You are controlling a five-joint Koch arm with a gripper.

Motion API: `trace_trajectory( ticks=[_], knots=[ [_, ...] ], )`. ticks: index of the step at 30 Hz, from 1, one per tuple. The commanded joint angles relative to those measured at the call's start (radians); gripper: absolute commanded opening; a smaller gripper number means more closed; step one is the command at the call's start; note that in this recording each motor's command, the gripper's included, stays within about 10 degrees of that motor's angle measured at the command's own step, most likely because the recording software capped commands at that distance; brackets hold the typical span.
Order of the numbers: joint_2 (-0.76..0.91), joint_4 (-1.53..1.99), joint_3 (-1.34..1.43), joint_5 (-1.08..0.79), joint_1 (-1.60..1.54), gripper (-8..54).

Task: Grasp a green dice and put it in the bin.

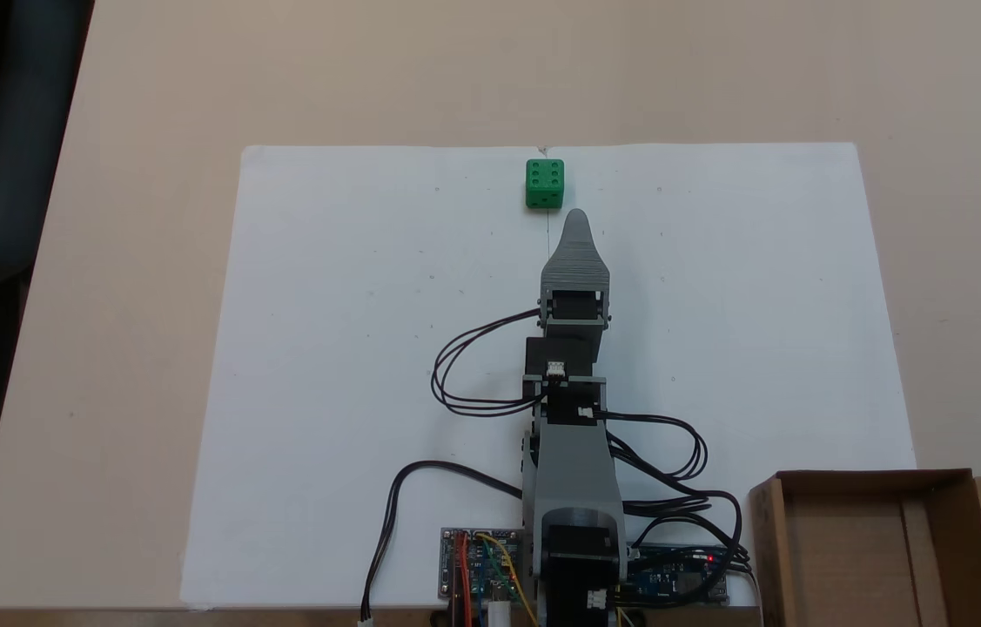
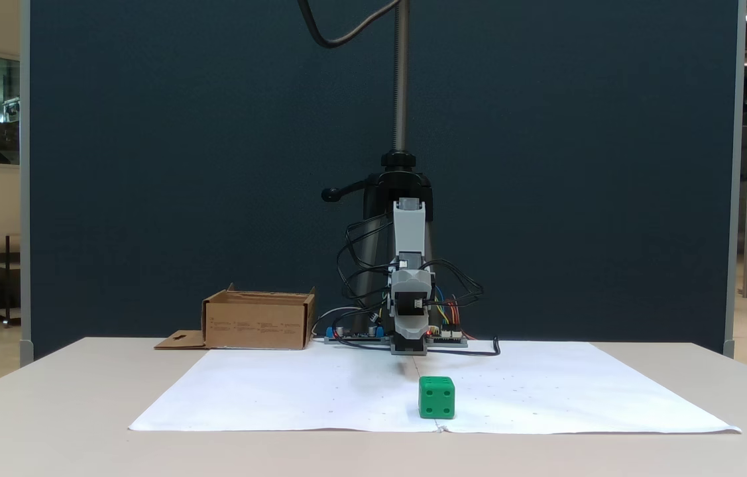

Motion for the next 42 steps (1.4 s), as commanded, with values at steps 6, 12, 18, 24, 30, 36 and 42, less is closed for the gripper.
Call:
trace_trajectory(
  ticks=[6, 12, 18, 24, 30, 36, 42],
  knots=[
    [0.112, -0.029, 0.06, -0.072, 0.028, 43.1],
    [0.112, 0.282, -0.144, -0.072, 0.061, 42.4],
    [0.11, 0.688, -0.466, -0.071, 0.092, 42.5],
    [0.028, 1.072, -0.746, -0.026, 0.075, 42.4],
    [-0.212, 1.416, -1.054, 0.017, 0.049, 42.3],
    [-0.394, 1.742, -1.33, 0.11, -0.031, 42.3],
    [-0.561, 2.046, -1.54, 0.196, -0.107, 42.3]
  ],
)
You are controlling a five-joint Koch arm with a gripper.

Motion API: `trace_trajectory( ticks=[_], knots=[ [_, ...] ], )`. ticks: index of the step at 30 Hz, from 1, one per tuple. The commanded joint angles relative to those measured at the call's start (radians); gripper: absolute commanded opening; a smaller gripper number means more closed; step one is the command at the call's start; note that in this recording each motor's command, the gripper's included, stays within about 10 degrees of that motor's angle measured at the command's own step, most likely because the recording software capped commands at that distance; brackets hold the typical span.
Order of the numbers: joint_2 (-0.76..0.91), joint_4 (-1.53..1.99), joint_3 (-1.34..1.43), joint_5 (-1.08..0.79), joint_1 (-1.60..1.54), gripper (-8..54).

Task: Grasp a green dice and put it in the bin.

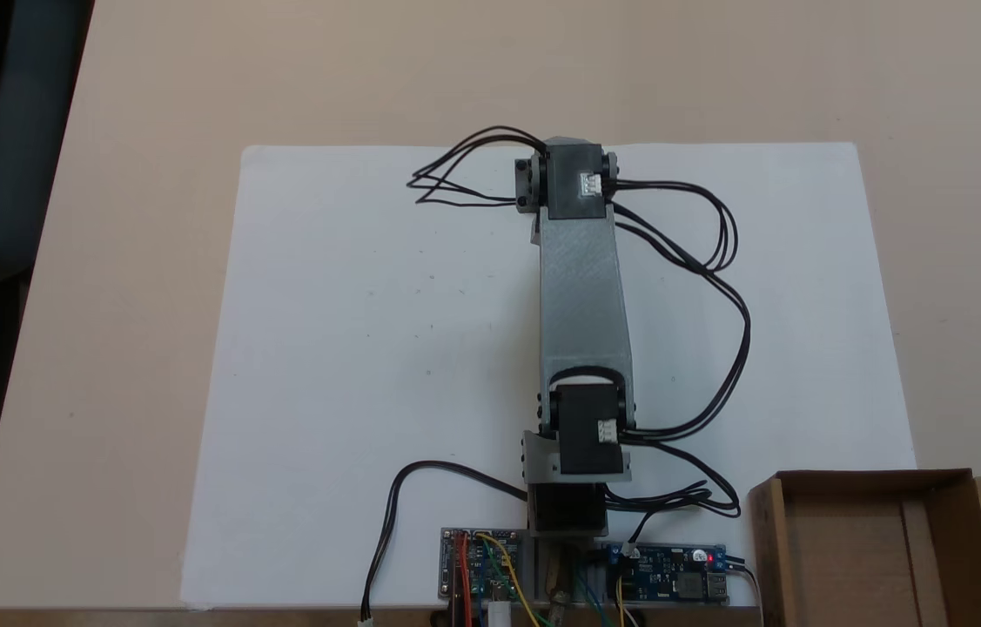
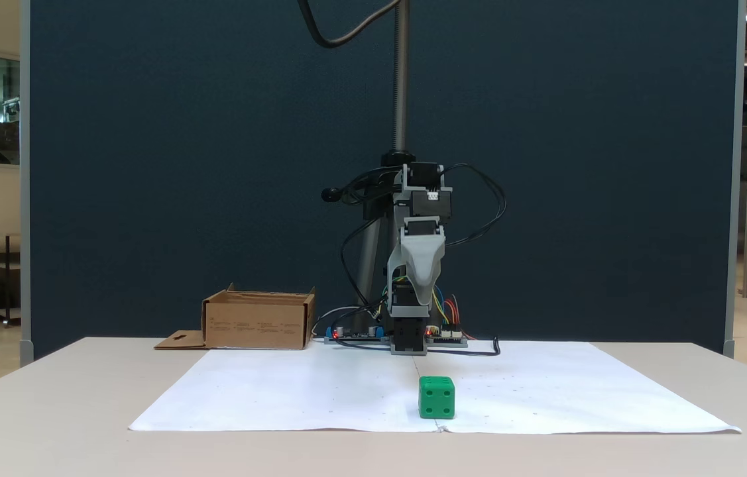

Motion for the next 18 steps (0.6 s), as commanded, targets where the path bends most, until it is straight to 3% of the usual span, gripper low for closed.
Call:
trace_trajectory(
  ticks=[1, 18],
  knots=[
    [-0.032, 0.133, -0.103, 0.087, -0.037, 42.3],
    [-0.531, 0.186, -0.575, 0.143, -0.031, 42.3]
  ],
)
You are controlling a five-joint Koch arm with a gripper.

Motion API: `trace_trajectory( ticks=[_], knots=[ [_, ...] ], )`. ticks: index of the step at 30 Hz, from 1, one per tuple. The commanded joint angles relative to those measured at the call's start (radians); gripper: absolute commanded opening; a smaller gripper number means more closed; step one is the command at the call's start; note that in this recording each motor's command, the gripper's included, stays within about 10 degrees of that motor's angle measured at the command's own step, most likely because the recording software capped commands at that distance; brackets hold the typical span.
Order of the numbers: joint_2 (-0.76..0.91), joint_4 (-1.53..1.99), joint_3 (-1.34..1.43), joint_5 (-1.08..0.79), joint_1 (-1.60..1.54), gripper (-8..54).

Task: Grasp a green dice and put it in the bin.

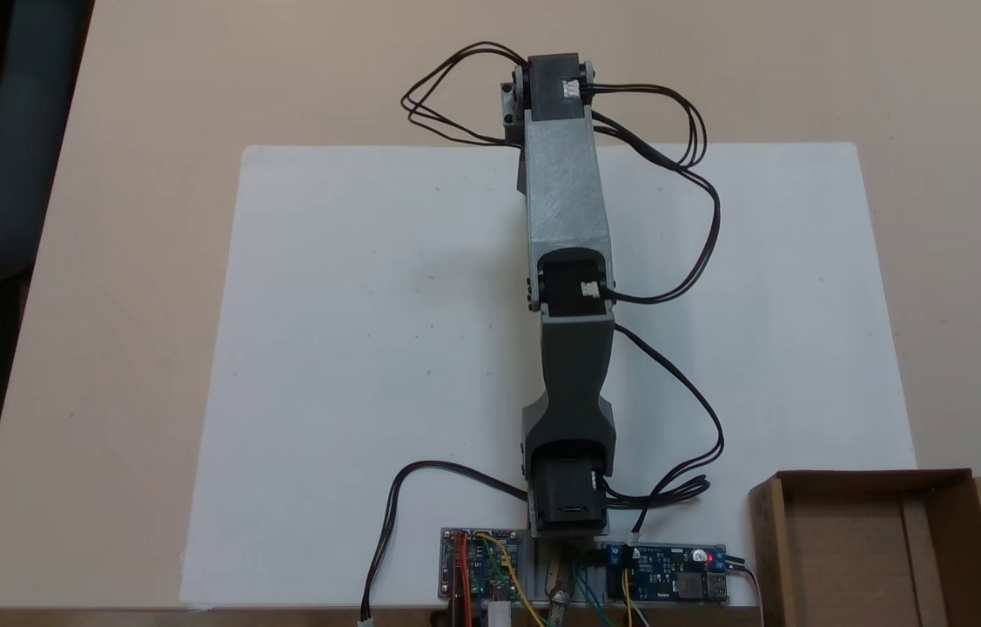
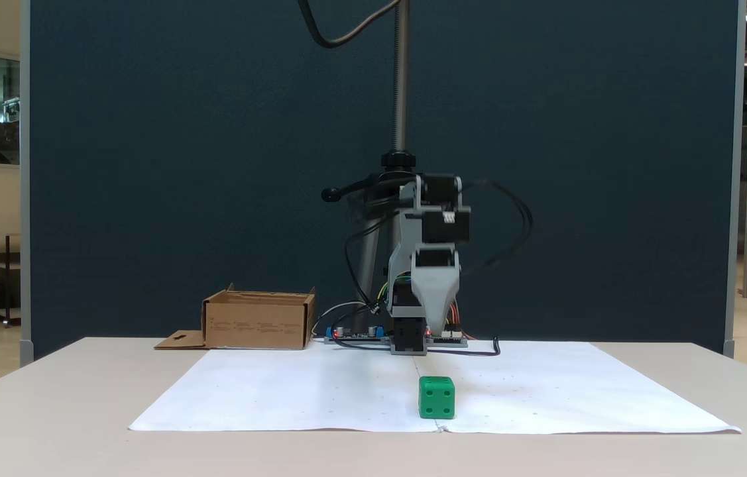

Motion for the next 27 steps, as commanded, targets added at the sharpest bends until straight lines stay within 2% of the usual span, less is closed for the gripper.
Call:
trace_trajectory(
  ticks=[1, 27],
  knots=[
    [-0.002, 0.051, -0.067, 0.071, -0.015, 42.2],
    [-0.201, -0.063, -0.097, 0.074, -0.008, 42.2]
  ],
)
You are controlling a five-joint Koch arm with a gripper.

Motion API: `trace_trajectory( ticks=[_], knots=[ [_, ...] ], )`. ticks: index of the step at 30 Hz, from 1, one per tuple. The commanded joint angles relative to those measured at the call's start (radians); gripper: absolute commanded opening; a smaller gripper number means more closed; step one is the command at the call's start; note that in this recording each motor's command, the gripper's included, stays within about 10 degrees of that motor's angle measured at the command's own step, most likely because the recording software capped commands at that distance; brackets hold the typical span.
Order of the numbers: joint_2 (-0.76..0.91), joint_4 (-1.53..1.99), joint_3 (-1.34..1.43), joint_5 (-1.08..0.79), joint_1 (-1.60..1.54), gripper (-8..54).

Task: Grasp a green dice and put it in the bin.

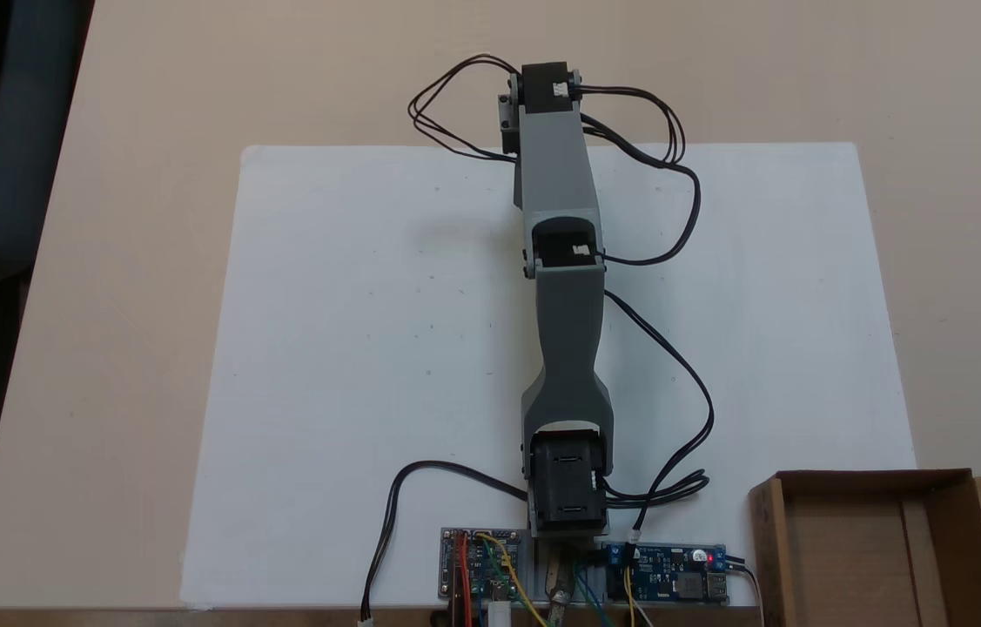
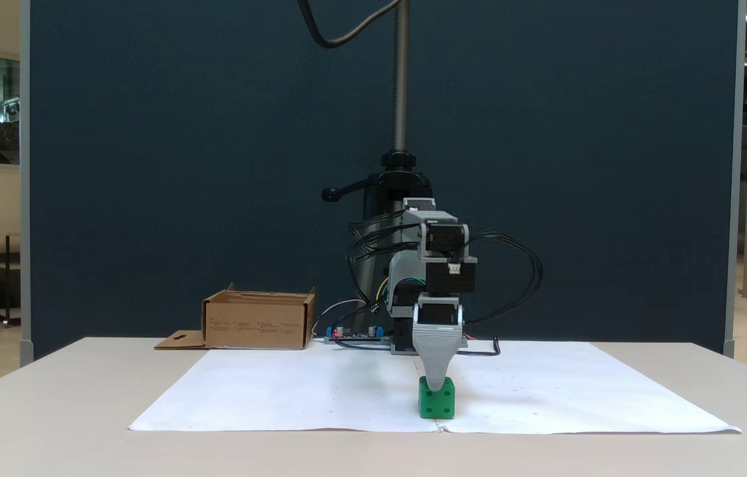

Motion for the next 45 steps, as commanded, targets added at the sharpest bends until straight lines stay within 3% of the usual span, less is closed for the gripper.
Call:
trace_trajectory(
  ticks=[1, 10, 24, 45],
  knots=[
    [0.012, -0.037, -0.035, 0.06, -0.009, 42.2],
    [-0.006, -0.064, -0.035, 0.046, -0.006, 42.1],
    [-0.043, -0.064, -0.035, -0.179, -0.003, 42.4],
    [-0.069, -0.129, -0.035, -0.183, 0.025, 42.2]
  ],
)
